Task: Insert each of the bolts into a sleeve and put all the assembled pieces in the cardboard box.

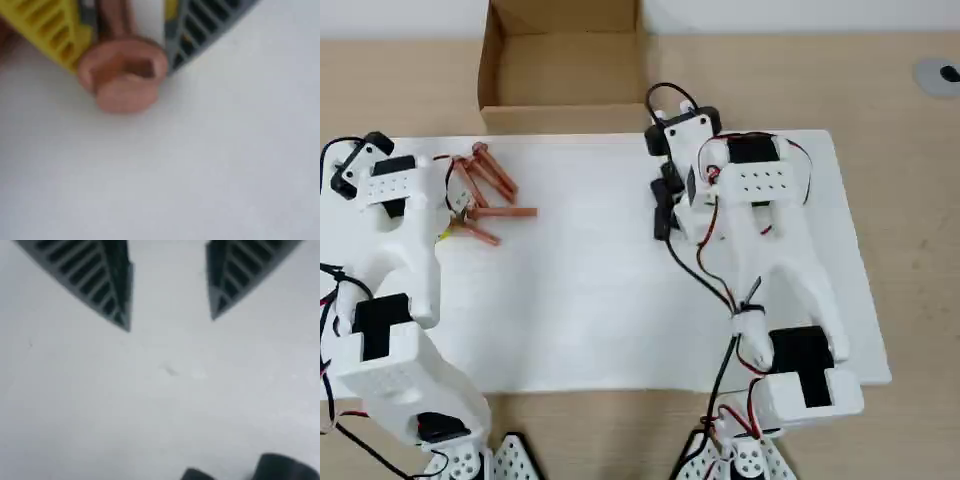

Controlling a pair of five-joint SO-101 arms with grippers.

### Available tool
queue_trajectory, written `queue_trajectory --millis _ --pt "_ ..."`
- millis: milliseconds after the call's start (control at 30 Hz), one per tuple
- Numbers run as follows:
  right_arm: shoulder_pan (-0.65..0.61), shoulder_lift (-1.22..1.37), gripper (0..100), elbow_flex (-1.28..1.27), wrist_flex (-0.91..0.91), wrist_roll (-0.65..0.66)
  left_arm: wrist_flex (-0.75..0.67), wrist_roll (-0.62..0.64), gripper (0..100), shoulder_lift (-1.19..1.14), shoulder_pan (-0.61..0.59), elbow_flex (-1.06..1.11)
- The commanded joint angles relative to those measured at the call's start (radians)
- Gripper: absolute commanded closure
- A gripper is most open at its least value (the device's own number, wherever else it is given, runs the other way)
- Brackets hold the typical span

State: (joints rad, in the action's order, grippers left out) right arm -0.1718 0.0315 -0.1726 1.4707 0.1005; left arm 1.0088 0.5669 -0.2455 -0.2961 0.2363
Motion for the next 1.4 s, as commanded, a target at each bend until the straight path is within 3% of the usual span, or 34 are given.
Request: queue_trajectory --millis 0,167,500,633,800,1000,1167,1367 --pt "0.025 -0.004 86.0 0.047 -0.008 0.002 -0.011 -0.006 89 0.007 -0.012 0.017" --pt "0.025 -0.01 86.0 0.047 -0.003 0.002 -0.009 -0.006 100 0.007 -0.012 0.02" --pt "0.085 -0.01 86.0 0.047 0.002 0.0 0.081 -0.009 99 0.039 -0.005 -0.037" --pt "0.085 -0.01 86.0 0.053 0.02 0.0 0.196 -0.015 99 0.166 -0.005 -0.127" --pt "0.082 -0.012 86.0 0.091 0.02 -0.005 0.281 -0.146 99 0.417 0.023 -0.16" --pt "0.027 -0.002 86.0 0.14 -0.072 -0.107 0.292 -0.299 99 0.697 0.19 0.063" --pt "-0.022 0.016 86.0 0.127 -0.161 -0.278 0.14 -0.408 99 0.881 0.227 0.351" --pt "-0.059 0.165 86.0 0.142 -0.193 -0.356 -0.037 -0.476 99 1.089 0.227 0.621"
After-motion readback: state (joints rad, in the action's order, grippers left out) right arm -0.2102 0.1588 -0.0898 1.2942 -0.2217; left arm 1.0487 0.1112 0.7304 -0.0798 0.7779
